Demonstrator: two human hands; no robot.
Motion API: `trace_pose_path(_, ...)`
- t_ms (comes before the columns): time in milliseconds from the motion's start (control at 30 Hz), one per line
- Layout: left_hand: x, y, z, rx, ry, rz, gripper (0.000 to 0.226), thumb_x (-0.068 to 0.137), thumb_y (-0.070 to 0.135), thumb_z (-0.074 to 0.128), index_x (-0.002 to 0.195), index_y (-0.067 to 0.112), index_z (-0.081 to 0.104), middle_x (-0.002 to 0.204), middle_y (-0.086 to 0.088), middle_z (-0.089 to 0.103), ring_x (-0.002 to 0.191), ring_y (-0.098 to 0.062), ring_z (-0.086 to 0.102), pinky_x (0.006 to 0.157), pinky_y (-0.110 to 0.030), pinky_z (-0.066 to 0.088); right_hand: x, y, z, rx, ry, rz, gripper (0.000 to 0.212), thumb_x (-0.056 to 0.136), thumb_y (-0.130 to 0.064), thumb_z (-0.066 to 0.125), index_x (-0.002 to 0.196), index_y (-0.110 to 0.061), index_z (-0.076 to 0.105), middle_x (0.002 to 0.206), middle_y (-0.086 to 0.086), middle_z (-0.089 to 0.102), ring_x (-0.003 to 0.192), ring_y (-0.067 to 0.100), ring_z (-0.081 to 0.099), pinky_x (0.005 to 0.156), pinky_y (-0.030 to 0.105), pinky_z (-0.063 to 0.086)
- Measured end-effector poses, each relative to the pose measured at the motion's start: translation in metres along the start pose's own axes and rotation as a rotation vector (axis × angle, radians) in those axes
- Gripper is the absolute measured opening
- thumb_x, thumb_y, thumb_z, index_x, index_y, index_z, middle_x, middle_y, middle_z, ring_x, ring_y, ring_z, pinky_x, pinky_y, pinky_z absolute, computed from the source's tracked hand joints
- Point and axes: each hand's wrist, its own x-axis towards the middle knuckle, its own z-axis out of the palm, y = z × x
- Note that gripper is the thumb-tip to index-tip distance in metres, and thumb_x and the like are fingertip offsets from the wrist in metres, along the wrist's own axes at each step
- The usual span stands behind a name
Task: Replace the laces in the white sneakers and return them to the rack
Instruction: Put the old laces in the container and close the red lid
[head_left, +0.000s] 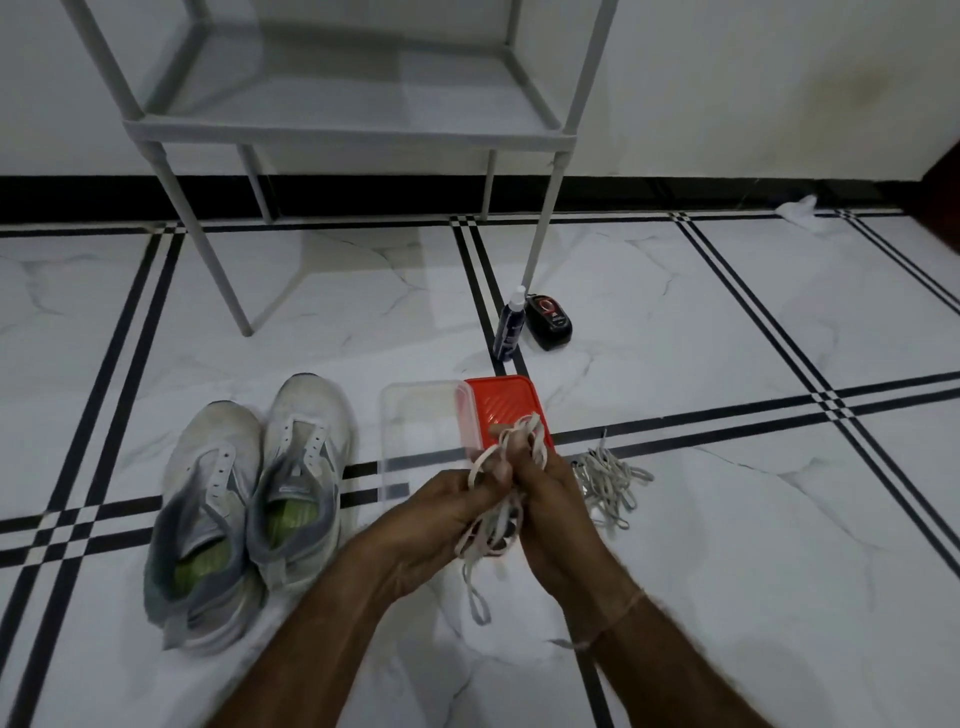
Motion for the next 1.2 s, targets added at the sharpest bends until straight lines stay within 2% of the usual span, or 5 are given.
trace_pose_path(133, -0.003, -0.019, 0.018, 0.367, 0.075, -0.109, 0.053, 0.083, 0.066, 0.06, 0.116, 0.024, 0.062, 0.109, 0.004, 0.073, 0.101, -0.015, 0.07, 0.094, -0.037, 0.058, -0.009, 0.011, -0.041, -0.155, 0.13, -0.024, 0.04, 0.105, -0.042, 0.05, 0.124, -0.009, 0.062, 0.103, 0.013, 0.075, 0.098, 0.031, 0.074, 0.083, 0.044, 0.061)
trace_pose_path(400, 0.014, -0.07, 0.045, 1.1, 0.452, 0.234, 0.046, 0.087, 0.054, 0.069, 0.126, 0.033, 0.055, 0.122, 0.016, 0.064, 0.097, -0.006, 0.061, 0.09, -0.023, 0.051, -0.033, 0.081, -0.1, -0.812, 0.192, 0.134, 0.024, 0.102, -0.032, 0.06, 0.123, -0.024, 0.053, 0.096, -0.002, 0.07, 0.081, 0.011, 0.069, 0.066, 0.013, 0.053)
trace_pose_path(867, 0.042, -0.062, 0.055, 0.911, 0.46, 0.299, 0.043, 0.087, 0.044, 0.074, 0.123, 0.028, 0.058, 0.123, 0.008, 0.065, 0.101, -0.014, 0.066, 0.093, -0.036, 0.056, -0.015, 0.032, -0.119, -1.224, 0.213, 0.015, 0.056, 0.088, -0.045, 0.076, 0.134, -0.02, 0.057, 0.131, 0.001, 0.06, 0.116, 0.016, 0.058, 0.089, 0.026, 0.046)
trace_pose_path(1100, 0.109, -0.027, 0.08, 0.688, 0.405, 0.245, 0.03, 0.092, 0.032, 0.071, 0.118, 0.023, 0.06, 0.113, 0.006, 0.064, 0.105, -0.018, 0.062, 0.087, -0.035, 0.055, 0.069, 0.005, -0.147, -1.483, 0.396, 0.172, 0.102, 0.079, -0.065, 0.072, 0.153, -0.014, 0.026, 0.155, 0.013, 0.031, 0.143, 0.034, 0.031, 0.105, 0.05, 0.044)
trace_pose_path(1200, 0.138, -0.02, 0.083, 0.704, 0.358, 0.197, 0.042, 0.095, 0.03, 0.066, 0.135, 0.021, 0.056, 0.134, 0.001, 0.06, 0.122, -0.018, 0.057, 0.096, -0.029, 0.045, 0.088, 0.015, -0.157, -1.464, 0.381, 0.209, 0.077, 0.087, -0.051, 0.07, 0.144, -0.012, 0.037, 0.143, 0.013, 0.043, 0.131, 0.032, 0.044, 0.098, 0.043, 0.047)
